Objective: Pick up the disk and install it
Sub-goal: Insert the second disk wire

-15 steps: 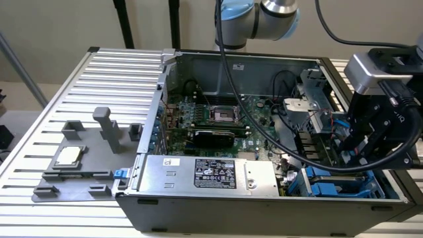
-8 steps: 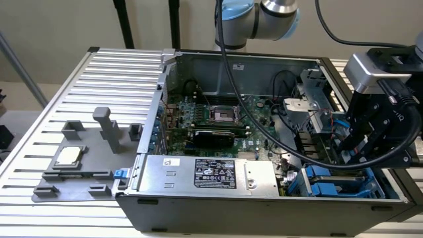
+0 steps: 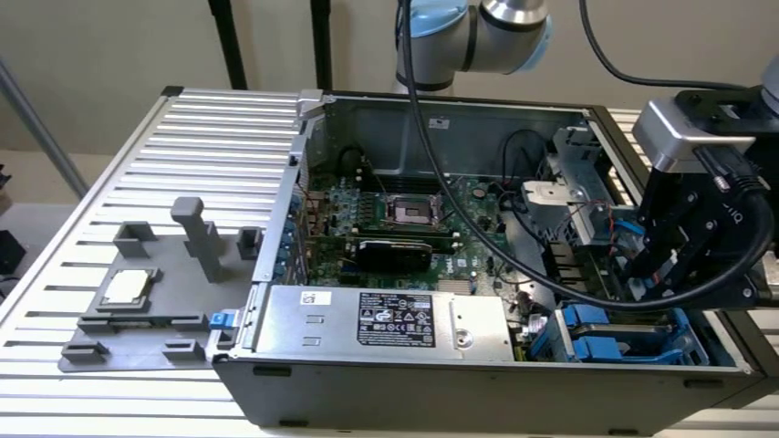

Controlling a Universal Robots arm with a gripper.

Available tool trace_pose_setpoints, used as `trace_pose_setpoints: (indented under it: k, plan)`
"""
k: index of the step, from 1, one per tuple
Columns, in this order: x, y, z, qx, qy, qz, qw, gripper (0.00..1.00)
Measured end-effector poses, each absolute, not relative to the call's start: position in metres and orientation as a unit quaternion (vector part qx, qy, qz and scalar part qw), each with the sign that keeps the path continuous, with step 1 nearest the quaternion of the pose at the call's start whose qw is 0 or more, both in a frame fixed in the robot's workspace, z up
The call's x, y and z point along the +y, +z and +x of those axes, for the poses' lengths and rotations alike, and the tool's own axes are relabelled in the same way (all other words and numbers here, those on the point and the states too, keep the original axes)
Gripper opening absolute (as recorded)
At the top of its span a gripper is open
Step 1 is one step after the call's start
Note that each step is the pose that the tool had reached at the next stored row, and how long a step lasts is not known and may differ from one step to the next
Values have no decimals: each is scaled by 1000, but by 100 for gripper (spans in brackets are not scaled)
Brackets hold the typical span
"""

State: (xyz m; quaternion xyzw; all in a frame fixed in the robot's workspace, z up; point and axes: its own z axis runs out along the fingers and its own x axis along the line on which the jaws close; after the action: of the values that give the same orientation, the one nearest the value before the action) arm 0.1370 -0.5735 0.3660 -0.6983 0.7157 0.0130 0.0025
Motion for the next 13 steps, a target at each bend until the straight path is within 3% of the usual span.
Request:
trace_pose_setpoints:
  k: [2,4,9,13]
  plan:
    - [-573,366,137,716,12,-698,1,39]
    - [-572,365,138,716,10,-698,0,29]
    - [-571,364,140,716,8,-698,-3,29]
    - [-570,363,140,716,6,-698,-4,16]
